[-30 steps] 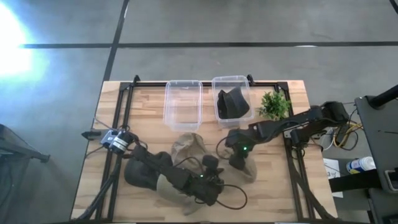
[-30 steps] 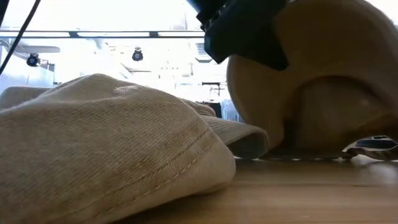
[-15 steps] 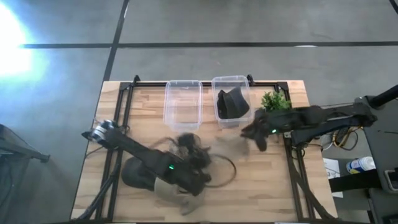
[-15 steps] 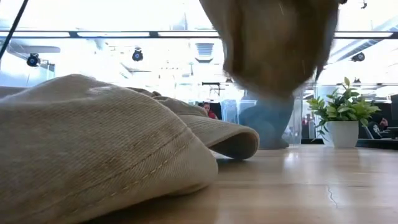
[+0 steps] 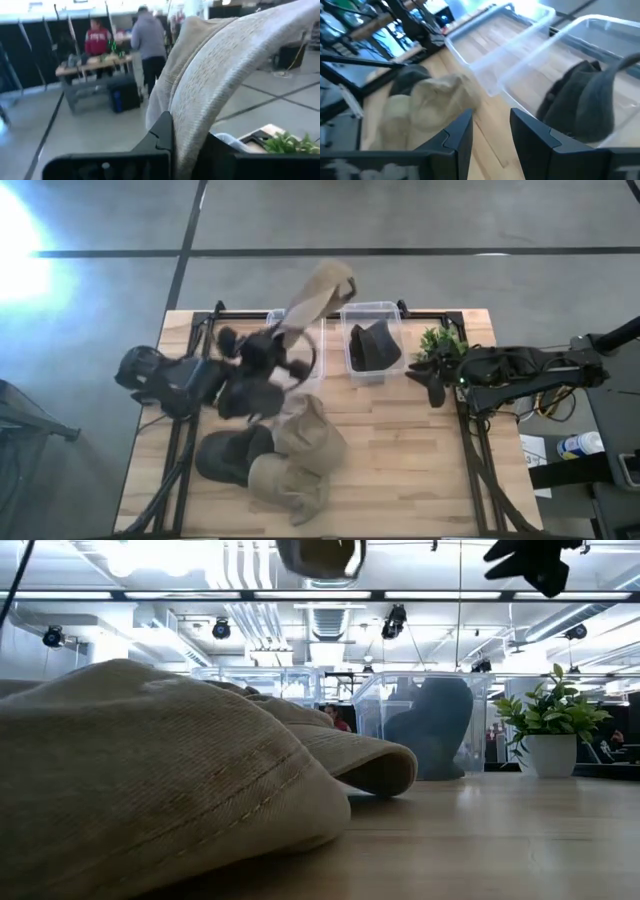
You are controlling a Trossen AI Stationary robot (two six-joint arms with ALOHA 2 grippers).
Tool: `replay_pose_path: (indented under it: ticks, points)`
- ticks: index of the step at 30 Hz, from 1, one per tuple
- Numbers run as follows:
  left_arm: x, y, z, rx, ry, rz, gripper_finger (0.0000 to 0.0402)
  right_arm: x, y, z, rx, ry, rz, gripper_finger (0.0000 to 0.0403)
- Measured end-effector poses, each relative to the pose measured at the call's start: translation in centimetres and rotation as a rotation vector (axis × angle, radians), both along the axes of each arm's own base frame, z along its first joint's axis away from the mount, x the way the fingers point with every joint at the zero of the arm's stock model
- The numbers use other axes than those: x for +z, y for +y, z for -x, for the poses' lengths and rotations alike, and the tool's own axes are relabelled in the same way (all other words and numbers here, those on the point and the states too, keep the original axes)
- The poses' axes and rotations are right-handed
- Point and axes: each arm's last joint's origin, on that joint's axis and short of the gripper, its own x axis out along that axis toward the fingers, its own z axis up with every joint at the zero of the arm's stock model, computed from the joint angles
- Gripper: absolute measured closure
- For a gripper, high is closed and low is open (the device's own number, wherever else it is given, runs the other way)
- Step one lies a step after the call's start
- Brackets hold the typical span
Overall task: Pick & Place hat
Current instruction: Put the right brown cap into the left transparent bin
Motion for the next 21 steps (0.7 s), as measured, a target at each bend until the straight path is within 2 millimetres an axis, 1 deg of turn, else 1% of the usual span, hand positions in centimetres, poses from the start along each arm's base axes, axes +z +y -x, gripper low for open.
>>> replay_pose_path:
  ticks: [2,4,6,8,9,11,12,14,15,17,19,20,21]
  points:
    - [-0.4,1.9,-0.8,-0.019,0.006,0.069,0.0392,-0.2,0.0,-0.3,-0.005,0.022,-0.003,0.0275]
    - [-1.4,4.2,-1.6,-0.027,0.01,0.171,0.0392,-0.4,0.1,-0.6,-0.009,0.033,-0.007,0.0275]
    - [-2.8,6.4,-1.6,0.009,0.049,0.285,0.0392,-0.6,0.1,-0.9,-0.009,0.047,-0.007,0.0275]
    - [-4.3,8.2,-1.4,0.028,0.149,0.406,0.0392,-0.7,0.1,-1.1,-0.011,0.053,-0.011,0.0275]
    - [-4.9,8.7,-1.3,0.017,0.224,0.443,0.0392,-0.7,0.2,-1.1,-0.013,0.055,-0.015,0.0275]
    - [-5.8,9.0,-1.6,-0.05,0.368,0.458,0.039,-0.8,0.2,-1.2,-0.019,0.056,-0.023,0.0275]
    - [-5.8,9.0,-1.6,-0.075,0.394,0.447,0.039,-0.9,0.2,-1.2,-0.02,0.058,-0.024,0.0275]
    - [-5.5,9.2,-1.3,-0.08,0.384,0.455,0.039,-1.0,0.2,-1.2,-0.02,0.064,-0.022,0.0275]
    - [-5.2,9.5,-0.6,-0.065,0.372,0.481,0.0391,-1.1,0.2,-1.2,-0.021,0.065,-0.022,0.0275]
    - [-4.8,10.2,1.1,0.019,0.359,0.538,0.0395,-1.2,0.1,-1.1,-0.023,0.076,-0.019,0.0275]
    - [-5.0,10.6,2.4,0.109,0.377,0.603,0.0396,-1.4,0.1,-1.2,-0.026,0.085,-0.021,0.0275]
    - [-5.2,10.7,2.4,0.108,0.362,0.636,0.0396,-1.5,0.1,-1.2,-0.026,0.089,-0.021,0.0275]
    - [-5.3,10.6,2.3,0.073,0.345,0.684,0.0395,-1.6,0.1,-1.2,-0.027,0.091,-0.021,0.0275]
